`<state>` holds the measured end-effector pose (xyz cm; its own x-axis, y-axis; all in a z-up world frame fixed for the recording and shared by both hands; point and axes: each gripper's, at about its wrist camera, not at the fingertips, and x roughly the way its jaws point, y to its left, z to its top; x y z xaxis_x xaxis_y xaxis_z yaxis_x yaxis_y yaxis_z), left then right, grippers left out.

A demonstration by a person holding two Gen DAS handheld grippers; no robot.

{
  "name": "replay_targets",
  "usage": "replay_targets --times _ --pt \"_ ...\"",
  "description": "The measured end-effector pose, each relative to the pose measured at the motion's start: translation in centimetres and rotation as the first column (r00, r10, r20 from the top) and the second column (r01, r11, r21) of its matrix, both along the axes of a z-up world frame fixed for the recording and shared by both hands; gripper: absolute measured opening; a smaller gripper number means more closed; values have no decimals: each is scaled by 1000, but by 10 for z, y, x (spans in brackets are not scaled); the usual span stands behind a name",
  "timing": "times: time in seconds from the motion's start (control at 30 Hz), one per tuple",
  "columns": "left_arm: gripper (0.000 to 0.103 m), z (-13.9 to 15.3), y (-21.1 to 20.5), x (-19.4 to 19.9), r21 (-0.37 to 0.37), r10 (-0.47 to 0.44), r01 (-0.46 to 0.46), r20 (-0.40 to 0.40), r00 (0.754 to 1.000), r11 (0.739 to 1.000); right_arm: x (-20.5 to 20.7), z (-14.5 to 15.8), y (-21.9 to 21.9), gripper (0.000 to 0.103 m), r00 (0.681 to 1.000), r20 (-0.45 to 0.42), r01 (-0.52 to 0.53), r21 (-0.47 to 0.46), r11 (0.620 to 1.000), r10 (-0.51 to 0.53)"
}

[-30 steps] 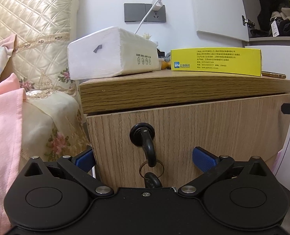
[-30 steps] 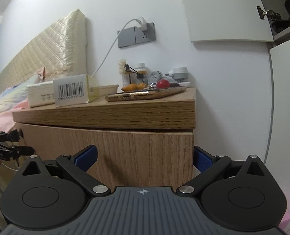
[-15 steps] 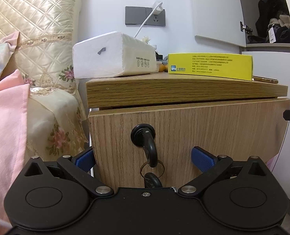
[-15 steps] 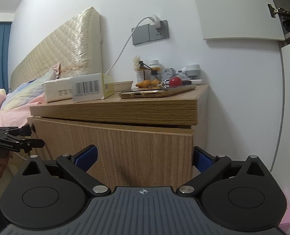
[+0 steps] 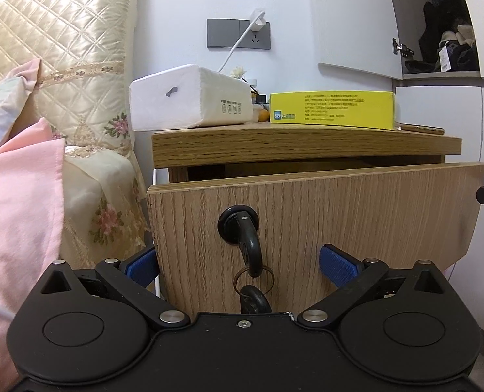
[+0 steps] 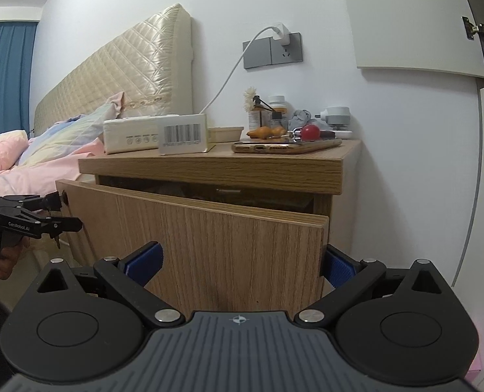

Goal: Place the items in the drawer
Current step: 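Pull the drawer open by the key with the left tool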

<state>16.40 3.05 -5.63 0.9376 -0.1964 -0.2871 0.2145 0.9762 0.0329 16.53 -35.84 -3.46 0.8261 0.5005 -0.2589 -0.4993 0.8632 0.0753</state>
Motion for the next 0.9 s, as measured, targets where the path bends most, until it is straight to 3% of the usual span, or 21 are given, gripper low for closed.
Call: replay_targets --times 0.53,0.9 --pt "100 -3 -1 -52 16 -10 10 13 1000 1000 -45 7 -1 102 999 -30 -26 -2 1000 26" --pt "100 -2 -2 -89 -13 1 -1 15 1000 1000 -80 11 0 102 998 -44 -35 -8 999 35"
